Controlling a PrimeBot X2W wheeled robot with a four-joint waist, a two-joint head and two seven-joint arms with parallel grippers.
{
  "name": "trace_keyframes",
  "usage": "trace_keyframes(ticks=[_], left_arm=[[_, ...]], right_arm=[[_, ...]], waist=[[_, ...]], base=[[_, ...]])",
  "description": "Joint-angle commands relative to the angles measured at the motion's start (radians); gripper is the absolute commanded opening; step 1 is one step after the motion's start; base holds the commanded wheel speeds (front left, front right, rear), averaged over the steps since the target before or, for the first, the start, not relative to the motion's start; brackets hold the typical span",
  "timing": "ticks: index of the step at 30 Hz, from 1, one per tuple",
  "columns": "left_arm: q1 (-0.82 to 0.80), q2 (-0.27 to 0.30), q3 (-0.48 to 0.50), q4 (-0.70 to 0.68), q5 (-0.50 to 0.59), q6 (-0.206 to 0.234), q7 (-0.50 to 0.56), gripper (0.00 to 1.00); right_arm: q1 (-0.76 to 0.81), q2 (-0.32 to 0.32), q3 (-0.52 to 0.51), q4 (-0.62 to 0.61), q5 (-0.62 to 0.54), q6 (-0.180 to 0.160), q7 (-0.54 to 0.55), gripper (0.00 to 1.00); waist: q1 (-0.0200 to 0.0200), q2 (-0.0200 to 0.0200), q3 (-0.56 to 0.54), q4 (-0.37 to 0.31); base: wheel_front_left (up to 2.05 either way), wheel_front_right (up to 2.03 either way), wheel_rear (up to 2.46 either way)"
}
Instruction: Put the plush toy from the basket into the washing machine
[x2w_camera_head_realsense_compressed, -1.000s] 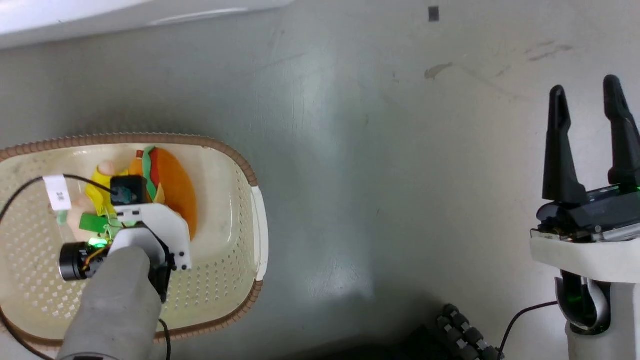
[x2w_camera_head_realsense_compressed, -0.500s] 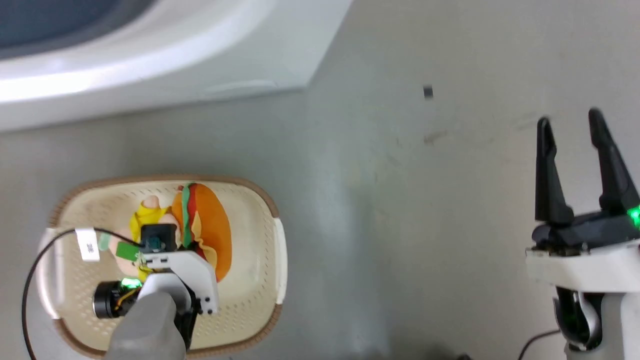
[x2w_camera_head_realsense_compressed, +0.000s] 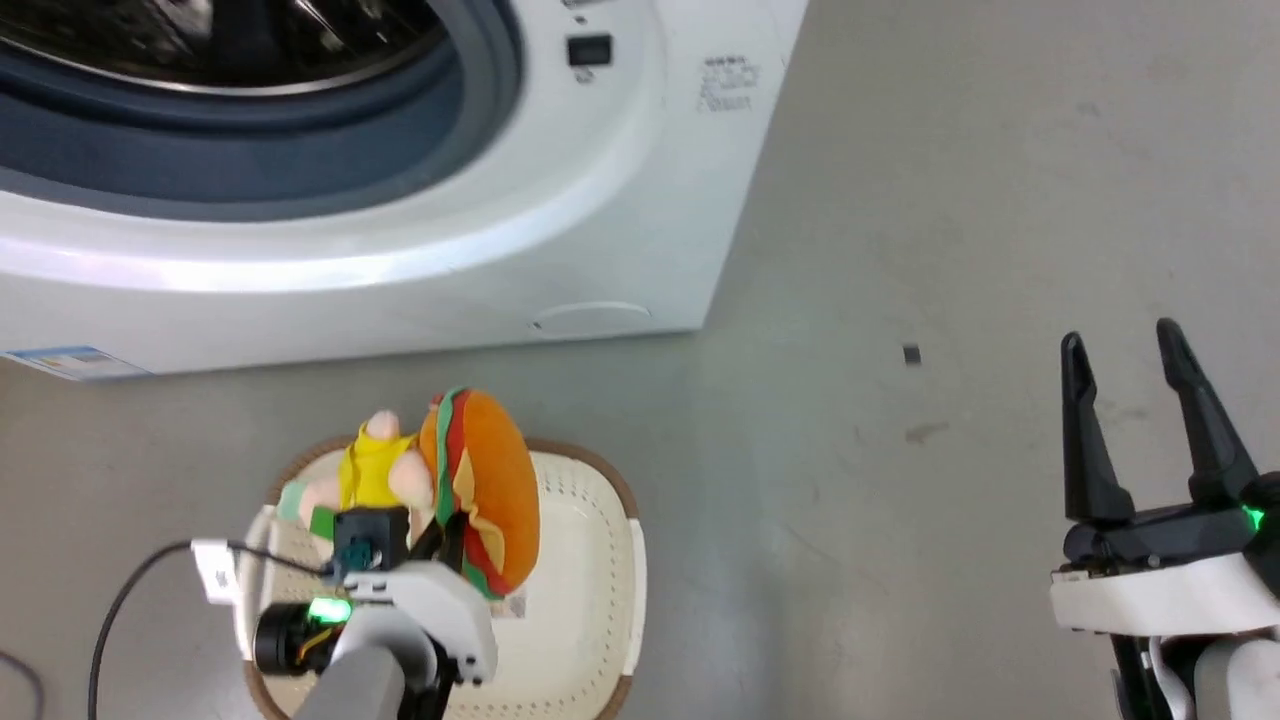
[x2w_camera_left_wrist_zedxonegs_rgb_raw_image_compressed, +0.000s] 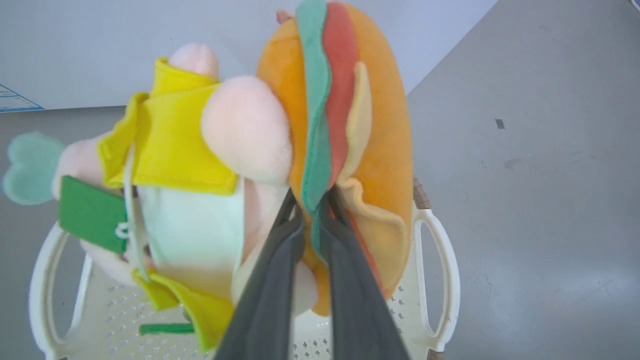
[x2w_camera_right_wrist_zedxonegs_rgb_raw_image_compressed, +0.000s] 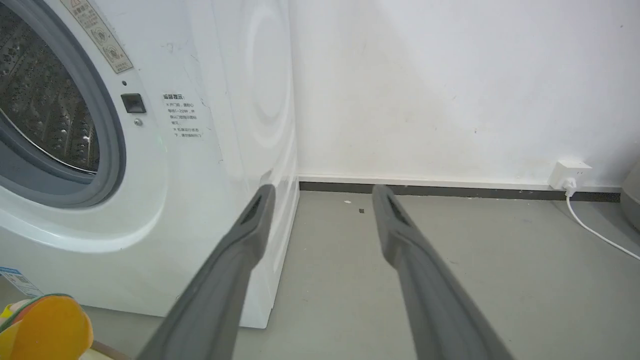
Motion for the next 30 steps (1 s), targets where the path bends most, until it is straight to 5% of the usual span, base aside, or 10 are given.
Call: trace_keyframes(ticks=[1,18,30], left_arm=[[0.036,0.000,0.009,-0.032,0.010,0.004,-0.005,0.00],[0.308,-0.015,0.118,-0.509,0.099,0.010,-0.005,0.00],[0.276,0.009,0.152,-0.790,0.209,0.018,-0.005,0.00]], right_arm=[[0.016,-0.002,0.001,0.006,-0.004,0.001,-0.004,1.00],[0.088,0.007,0.014,0.032,-0.017,0.001,-0.004,1.00],[0.075,0.008,0.035,0.016,-0.003,0.001,-0.004,1.00]], waist=[[0.0001,0.0000,-0.065,0.034],[0.0001,0.0000,-0.234,0.061],[0.0001,0.0000,-0.190,0.011]], base=[[0.00,0.00,0.00],[0.00,0.00,0.00],[0.00,0.00,0.00]])
